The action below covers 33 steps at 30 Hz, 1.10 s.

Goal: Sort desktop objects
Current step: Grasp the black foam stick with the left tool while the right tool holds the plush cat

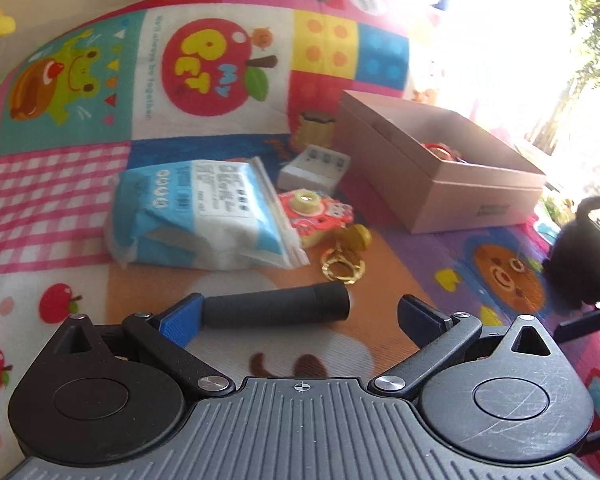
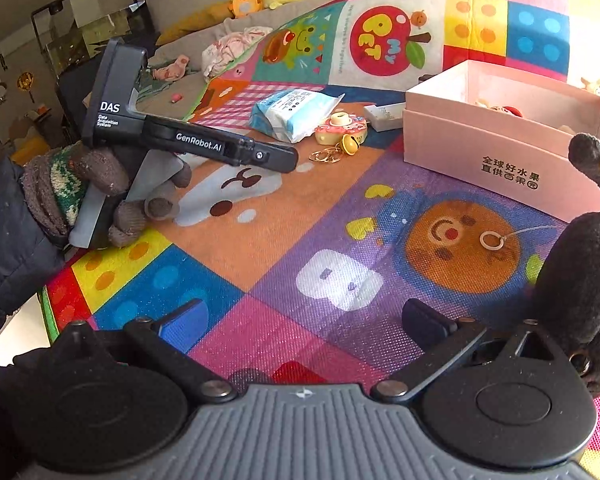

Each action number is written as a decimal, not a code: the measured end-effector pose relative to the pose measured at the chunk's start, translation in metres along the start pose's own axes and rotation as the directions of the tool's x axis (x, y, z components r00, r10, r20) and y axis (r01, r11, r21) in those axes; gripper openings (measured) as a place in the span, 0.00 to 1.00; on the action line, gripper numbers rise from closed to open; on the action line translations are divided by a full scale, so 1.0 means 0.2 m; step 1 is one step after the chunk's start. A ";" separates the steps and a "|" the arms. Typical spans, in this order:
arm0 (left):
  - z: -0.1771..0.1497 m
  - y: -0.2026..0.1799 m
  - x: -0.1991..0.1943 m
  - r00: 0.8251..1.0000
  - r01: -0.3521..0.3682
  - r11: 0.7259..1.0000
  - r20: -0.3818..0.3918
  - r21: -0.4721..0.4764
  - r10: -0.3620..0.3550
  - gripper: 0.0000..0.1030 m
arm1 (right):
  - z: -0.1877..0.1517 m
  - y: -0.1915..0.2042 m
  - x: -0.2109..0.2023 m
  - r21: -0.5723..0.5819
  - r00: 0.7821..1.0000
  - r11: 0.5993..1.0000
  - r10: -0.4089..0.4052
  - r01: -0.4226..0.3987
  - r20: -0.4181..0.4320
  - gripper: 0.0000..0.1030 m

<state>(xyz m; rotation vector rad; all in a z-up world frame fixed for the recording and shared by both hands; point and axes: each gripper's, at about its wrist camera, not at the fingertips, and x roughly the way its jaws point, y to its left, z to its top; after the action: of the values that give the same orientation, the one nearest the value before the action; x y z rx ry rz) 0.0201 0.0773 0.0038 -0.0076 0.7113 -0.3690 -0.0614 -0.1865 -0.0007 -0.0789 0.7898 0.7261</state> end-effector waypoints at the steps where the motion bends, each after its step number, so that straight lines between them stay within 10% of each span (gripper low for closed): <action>1: -0.01 -0.05 0.00 1.000 0.005 1.000 -0.005 0.028 -0.005 1.00 | 0.00 0.00 0.00 -0.004 1.000 1.000 -0.004 0.004 0.001 1.00; 8: -0.06 -0.26 -0.01 0.999 -0.026 0.988 -0.021 0.150 0.030 1.00 | 0.00 0.00 0.00 -0.013 1.000 1.000 -0.008 0.008 -0.001 1.00; 18: -0.03 -0.27 0.01 0.994 -0.114 0.991 -0.010 -0.076 0.113 1.00 | -0.01 0.05 0.01 -0.057 0.999 0.997 -0.049 0.049 -0.002 1.00; 28: 0.00 -0.30 0.06 0.977 -0.213 0.973 0.003 -0.089 0.214 0.88 | 0.03 0.00 -0.02 -0.023 0.999 1.000 -0.005 0.004 -0.043 1.00; 33: 0.01 -0.31 0.08 0.972 -0.233 0.970 0.014 -0.075 0.234 0.80 | 0.09 -0.05 -0.35 -0.026 0.992 0.997 -0.067 0.071 0.111 1.00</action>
<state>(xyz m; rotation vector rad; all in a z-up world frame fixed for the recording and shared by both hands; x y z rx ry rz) 0.0113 0.0137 0.0039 0.0029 0.6946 -0.1169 -0.0774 -0.2279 0.0585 -0.0915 0.6681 0.6710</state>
